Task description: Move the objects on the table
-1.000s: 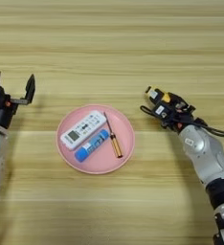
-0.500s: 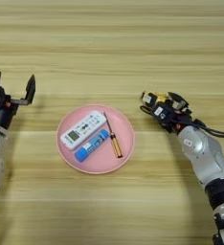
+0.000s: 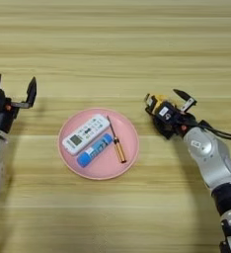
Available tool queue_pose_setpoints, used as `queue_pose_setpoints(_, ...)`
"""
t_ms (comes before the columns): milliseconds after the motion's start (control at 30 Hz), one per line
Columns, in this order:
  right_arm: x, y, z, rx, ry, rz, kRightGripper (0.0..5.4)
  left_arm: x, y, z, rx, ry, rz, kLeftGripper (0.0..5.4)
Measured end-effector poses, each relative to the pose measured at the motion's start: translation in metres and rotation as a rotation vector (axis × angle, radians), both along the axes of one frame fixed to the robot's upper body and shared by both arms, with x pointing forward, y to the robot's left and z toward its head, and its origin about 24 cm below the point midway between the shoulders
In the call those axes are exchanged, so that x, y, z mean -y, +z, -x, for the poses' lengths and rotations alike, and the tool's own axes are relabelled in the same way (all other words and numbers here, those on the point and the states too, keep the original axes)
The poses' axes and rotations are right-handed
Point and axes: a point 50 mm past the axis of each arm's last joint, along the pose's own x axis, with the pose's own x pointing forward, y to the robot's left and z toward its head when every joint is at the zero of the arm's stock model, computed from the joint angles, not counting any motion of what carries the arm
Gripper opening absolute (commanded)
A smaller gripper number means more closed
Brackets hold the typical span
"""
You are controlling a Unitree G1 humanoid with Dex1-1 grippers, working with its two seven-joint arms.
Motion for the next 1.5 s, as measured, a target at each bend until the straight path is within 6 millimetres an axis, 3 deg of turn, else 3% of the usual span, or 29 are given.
queue_pose_setpoints(633,-0.015,0.042,0.010,0.027,0.162,-0.474,5.38,0.001,0.001,-0.002,-0.004,-0.002,0.000,5.40)
queue_pose_setpoints(800,-0.029,0.063,0.021,0.057,0.305,-0.627,5.38,-0.001,0.001,-0.002,-0.002,0.003,0.001,5.40)
queue_pose_setpoints(1333,-0.062,0.066,0.040,-0.154,0.550,-0.606,5.38,-0.002,0.001,-0.002,-0.001,-0.003,-0.003,5.40)
queue_pose_setpoints(1500,-0.061,0.055,0.039,-0.271,0.549,-0.565,5.38,-0.001,0.001,-0.002,0.000,-0.003,-0.003,5.40)
